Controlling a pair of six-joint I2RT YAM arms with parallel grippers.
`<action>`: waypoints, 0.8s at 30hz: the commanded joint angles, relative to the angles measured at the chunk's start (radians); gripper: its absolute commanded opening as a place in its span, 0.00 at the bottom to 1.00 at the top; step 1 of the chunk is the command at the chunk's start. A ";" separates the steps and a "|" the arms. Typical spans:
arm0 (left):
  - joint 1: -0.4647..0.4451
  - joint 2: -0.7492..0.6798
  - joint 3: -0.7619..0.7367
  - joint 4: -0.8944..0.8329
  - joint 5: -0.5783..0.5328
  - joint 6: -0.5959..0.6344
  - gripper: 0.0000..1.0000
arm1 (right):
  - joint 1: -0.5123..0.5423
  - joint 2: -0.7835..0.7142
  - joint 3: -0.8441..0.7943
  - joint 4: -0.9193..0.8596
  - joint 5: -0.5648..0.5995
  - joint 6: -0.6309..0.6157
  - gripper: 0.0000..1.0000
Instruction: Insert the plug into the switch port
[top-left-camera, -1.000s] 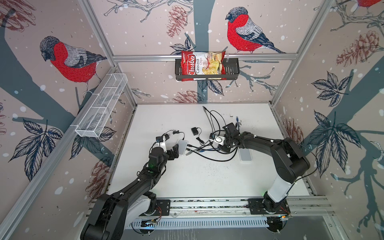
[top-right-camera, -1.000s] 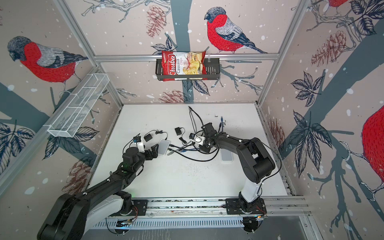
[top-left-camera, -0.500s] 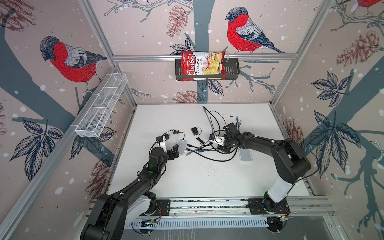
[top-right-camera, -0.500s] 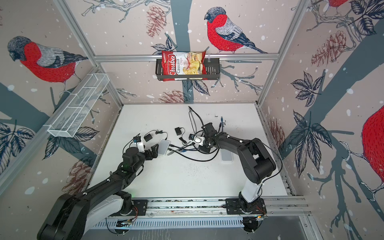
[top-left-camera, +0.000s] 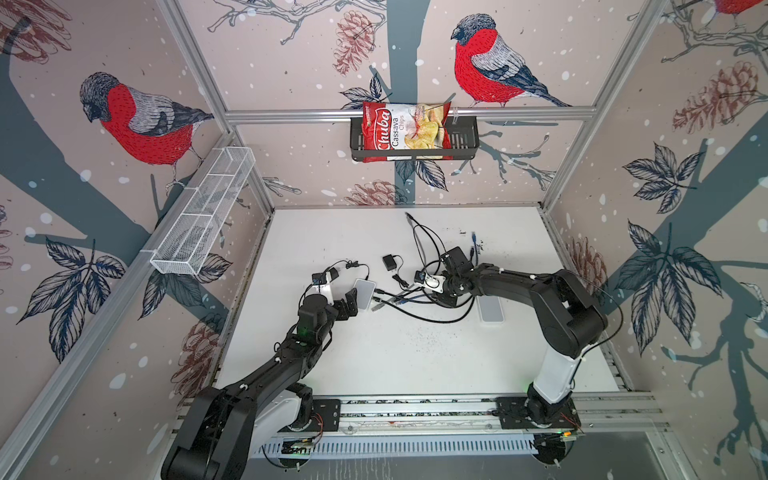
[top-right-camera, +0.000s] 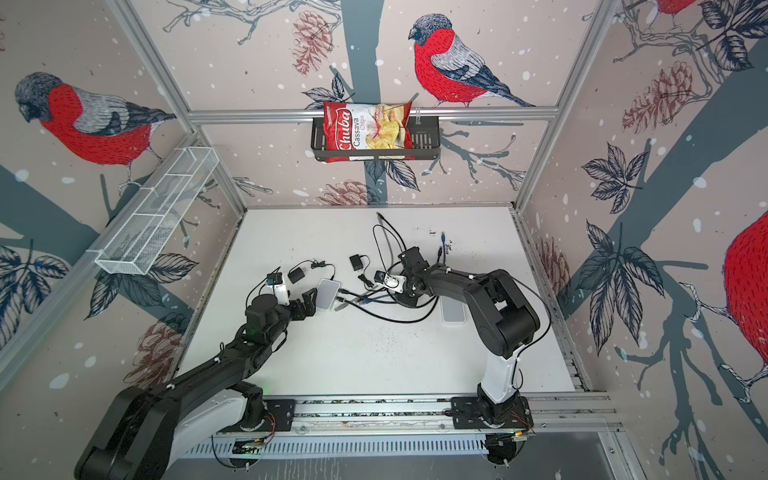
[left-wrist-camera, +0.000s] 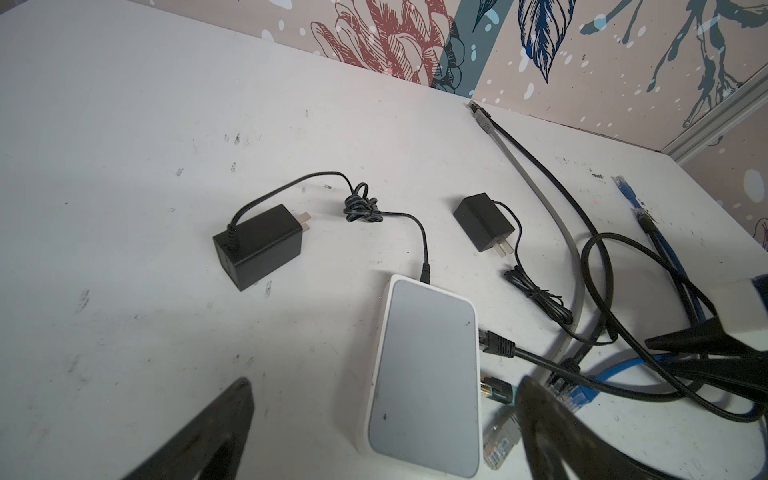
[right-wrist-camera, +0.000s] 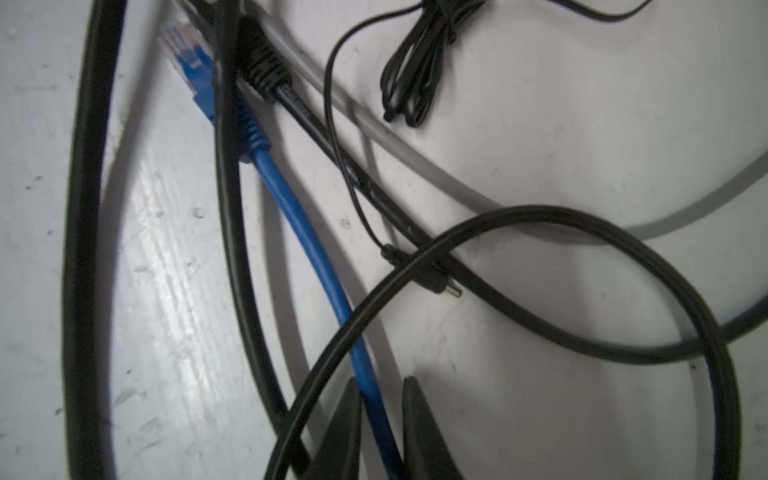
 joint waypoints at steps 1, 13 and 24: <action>0.000 -0.004 0.003 0.030 -0.015 -0.001 0.97 | 0.004 -0.002 0.009 -0.053 0.079 -0.025 0.04; 0.000 -0.015 -0.005 0.027 -0.018 -0.006 0.97 | 0.030 -0.131 0.018 -0.110 0.236 -0.030 0.00; 0.000 -0.042 -0.012 0.013 -0.030 -0.014 0.97 | 0.026 -0.148 0.021 -0.057 0.392 0.057 0.00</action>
